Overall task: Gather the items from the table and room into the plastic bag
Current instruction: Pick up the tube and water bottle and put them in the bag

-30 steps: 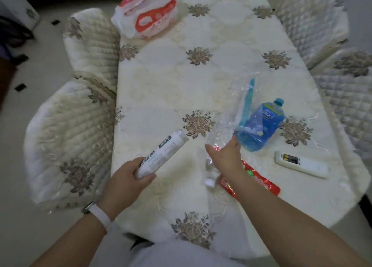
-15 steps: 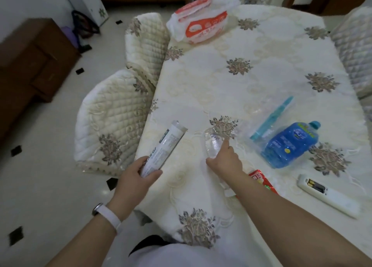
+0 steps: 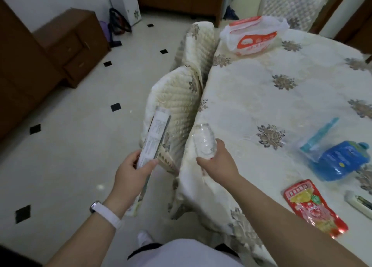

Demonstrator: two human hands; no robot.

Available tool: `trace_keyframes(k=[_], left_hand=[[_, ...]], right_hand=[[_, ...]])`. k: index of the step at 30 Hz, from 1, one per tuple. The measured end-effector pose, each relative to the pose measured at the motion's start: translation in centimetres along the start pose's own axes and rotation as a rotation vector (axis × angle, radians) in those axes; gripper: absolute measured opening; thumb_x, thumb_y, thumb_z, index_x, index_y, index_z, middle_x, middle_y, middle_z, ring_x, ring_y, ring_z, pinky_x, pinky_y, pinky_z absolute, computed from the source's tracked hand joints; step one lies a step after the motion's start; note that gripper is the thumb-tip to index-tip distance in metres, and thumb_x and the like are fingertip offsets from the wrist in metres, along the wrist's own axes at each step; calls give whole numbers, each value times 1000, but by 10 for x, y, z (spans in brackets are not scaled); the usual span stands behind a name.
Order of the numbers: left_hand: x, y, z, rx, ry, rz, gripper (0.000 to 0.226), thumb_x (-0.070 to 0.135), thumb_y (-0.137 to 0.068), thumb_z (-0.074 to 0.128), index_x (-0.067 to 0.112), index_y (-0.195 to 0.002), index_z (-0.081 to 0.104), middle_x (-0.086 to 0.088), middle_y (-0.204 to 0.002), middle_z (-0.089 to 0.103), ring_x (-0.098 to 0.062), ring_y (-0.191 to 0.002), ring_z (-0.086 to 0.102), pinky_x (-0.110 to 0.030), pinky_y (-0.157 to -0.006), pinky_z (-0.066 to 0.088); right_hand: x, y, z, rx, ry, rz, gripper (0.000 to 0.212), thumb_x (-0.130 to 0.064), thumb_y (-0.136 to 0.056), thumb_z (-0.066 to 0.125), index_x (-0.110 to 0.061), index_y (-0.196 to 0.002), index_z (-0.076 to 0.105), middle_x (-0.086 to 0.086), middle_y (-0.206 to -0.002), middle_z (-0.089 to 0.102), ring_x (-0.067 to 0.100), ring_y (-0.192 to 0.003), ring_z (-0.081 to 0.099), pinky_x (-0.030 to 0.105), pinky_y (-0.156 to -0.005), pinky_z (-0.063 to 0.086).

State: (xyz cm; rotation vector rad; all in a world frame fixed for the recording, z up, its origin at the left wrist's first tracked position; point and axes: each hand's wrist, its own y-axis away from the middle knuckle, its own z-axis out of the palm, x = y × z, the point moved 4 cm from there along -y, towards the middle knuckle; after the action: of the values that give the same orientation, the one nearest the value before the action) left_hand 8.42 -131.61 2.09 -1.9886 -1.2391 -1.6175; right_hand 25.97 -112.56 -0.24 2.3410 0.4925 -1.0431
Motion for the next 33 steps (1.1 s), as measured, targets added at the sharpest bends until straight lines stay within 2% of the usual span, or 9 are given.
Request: trace_keyframes(k=[2, 4, 6, 9, 12, 17, 21, 26, 33], left_hand=[[-9, -9, -39, 23, 52, -8, 21, 30, -87, 73, 35, -107, 68, 7, -94, 73, -16, -84, 69, -31, -67, 54], [-16, -20, -78, 56, 90, -4, 20, 28, -88, 71, 31, -108, 68, 7, -93, 72, -14, -84, 68, -22, -62, 51], [-22, -29, -113, 76, 115, 7, 21, 26, -90, 70, 27, -110, 66, 8, -93, 71, -8, -81, 66, -15, -56, 47], [-32, -38, -165, 117, 140, 9, 27, 28, -90, 69, 24, -116, 63, 6, -97, 69, -9, -82, 65, -14, -52, 46], [-42, -43, -212, 169, 161, 6, 26, 31, -91, 68, 27, -115, 61, 8, -99, 67, -12, -87, 65, -22, -61, 48], [-65, -58, -268, 245, 171, -27, 23, 36, -90, 67, 31, -111, 61, 6, -99, 68, -16, -89, 66, -34, -72, 56], [-81, -75, -299, 295, 170, -67, 22, 35, -90, 67, 30, -111, 61, 6, -98, 68, -16, -88, 66, -30, -67, 52], [-102, -123, -340, 368, 156, -148, 21, 32, -89, 69, 25, -108, 65, 5, -93, 70, -15, -82, 66, -27, -62, 46], [-99, -231, -394, 398, 138, -236, 21, 31, -89, 70, 25, -108, 65, 0, -95, 72, -21, -83, 68, -30, -63, 51]], right_hand=[[-35, 8, 22, 15, -24, -29, 57, -30, -75, 73, -32, -121, 39, -19, -95, 55, -3, -75, 55, 18, -58, 39], [-70, 12, 47, 20, -36, -55, 62, -33, -75, 75, -33, -126, 40, -19, -96, 59, -7, -73, 57, 17, -59, 40], [-103, 13, 75, 28, -33, -89, 67, -35, -75, 76, -34, -129, 38, -17, -97, 60, -6, -74, 59, 19, -62, 42], [-145, 18, 118, 19, -40, -150, 59, -34, -75, 77, -35, -121, 40, -19, -93, 60, -3, -78, 60, 22, -67, 48], [-178, 17, 157, -33, -36, -181, 55, -32, -75, 77, -35, -118, 42, -15, -94, 64, 1, -77, 64, 28, -72, 55], [-223, 5, 212, -128, -24, -225, 71, -34, -73, 77, -32, -133, 39, -15, -100, 63, 3, -81, 66, 33, -77, 57], [-259, -14, 250, -193, 15, -251, 58, -29, -77, 76, -35, -121, 39, -16, -91, 63, -4, -69, 64, 23, -65, 52], [-283, -66, 309, -258, 0, -223, 64, -32, -71, 76, -32, -126, 43, -14, -93, 66, 4, -76, 67, 37, -79, 57], [-342, -165, 371, -354, -46, -201, 62, -29, -72, 77, -37, -122, 42, -18, -95, 65, -1, -83, 63, 22, -72, 47]])
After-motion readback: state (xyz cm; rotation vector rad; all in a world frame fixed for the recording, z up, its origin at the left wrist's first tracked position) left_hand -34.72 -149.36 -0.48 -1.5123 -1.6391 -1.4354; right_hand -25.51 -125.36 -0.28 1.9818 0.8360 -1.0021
